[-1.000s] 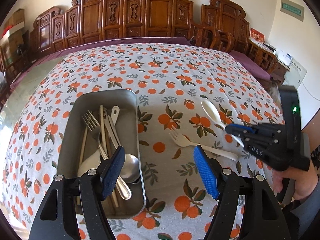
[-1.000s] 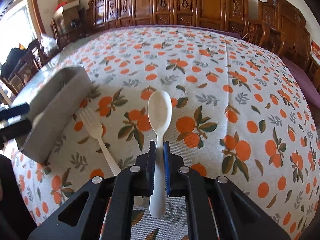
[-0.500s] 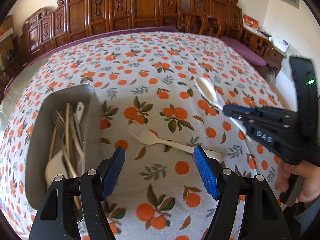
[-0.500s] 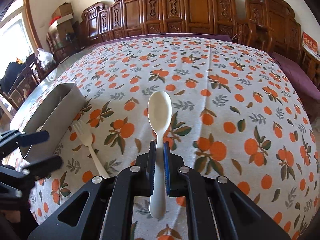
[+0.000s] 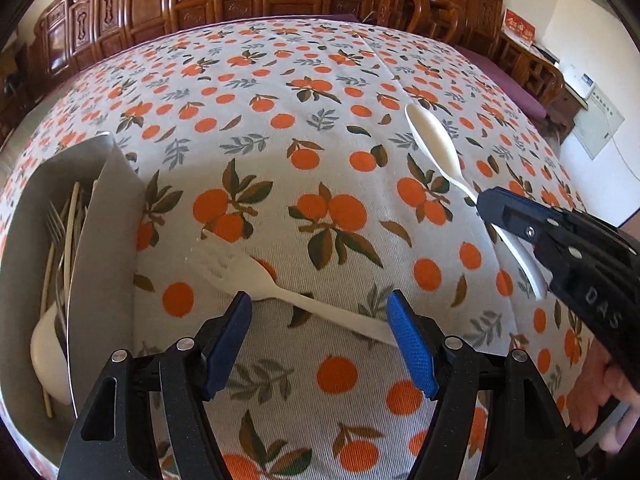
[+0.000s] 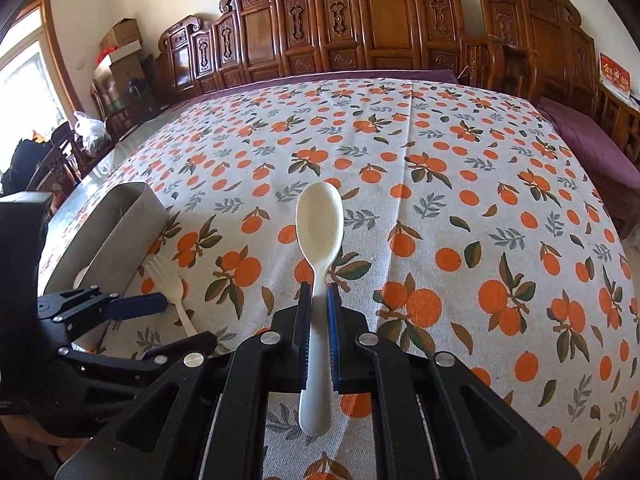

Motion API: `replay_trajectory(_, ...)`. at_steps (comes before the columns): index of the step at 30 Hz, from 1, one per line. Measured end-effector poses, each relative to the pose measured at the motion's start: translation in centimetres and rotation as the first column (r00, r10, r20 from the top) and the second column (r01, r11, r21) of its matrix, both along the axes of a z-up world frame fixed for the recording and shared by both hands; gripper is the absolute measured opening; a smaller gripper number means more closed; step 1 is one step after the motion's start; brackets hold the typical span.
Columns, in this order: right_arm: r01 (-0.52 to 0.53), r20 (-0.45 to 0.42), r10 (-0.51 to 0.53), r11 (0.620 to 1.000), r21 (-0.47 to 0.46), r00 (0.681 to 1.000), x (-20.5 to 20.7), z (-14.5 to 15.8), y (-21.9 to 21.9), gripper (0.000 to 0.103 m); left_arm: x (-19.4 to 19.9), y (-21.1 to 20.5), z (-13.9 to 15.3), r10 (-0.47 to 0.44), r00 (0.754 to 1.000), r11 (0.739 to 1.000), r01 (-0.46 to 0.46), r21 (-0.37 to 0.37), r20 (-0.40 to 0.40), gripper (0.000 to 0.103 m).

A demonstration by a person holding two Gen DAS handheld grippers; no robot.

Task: Organize utensils
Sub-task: 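Grasp the white plastic fork with the left tool while the right tool holds the spoon, then lower the white plastic fork into the grey tray and open the left tool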

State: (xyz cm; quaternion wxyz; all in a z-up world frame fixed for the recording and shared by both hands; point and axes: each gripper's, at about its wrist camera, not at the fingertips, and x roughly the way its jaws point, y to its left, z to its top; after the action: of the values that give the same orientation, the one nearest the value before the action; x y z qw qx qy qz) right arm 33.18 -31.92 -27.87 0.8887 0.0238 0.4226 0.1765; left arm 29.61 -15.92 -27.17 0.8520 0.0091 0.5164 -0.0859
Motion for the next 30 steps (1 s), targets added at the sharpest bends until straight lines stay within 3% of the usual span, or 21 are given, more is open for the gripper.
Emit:
replay_trajectory(4,-0.005,0.001,0.005,1.000,-0.005,1.000,0.0,0.0,0.3,0.009,0.4,0.0,-0.1,-0.002,1.000,1.000,0.002,0.022,0.011,0.062)
replay_trajectory(7,-0.007,0.000,0.007,1.000,-0.007,1.000,0.0,-0.1,0.5,0.009,0.5,0.0,-0.1,-0.006,1.000,0.999,0.004,0.046,0.025,0.052)
replay_trajectory(12,-0.007,0.000,0.007,1.000,-0.009,1.000,0.0,-0.1,0.5,0.009,0.3,0.6,0.0,-0.022,0.999,0.997,0.019,0.069,0.044,0.015)
replay_trajectory(14,-0.007,0.000,0.007,1.000,-0.007,1.000,0.1,-0.1,0.6,0.009,0.3,1.1,0.0,-0.026,0.999,0.998,0.023,0.057,0.039,0.005)
replay_trajectory(30,-0.041,0.010,0.041,0.999,-0.012,0.999,-0.3,0.6,2.7,0.009,-1.2,3.3,1.9,-0.041,0.998,0.999,0.040,0.015,0.052,0.005)
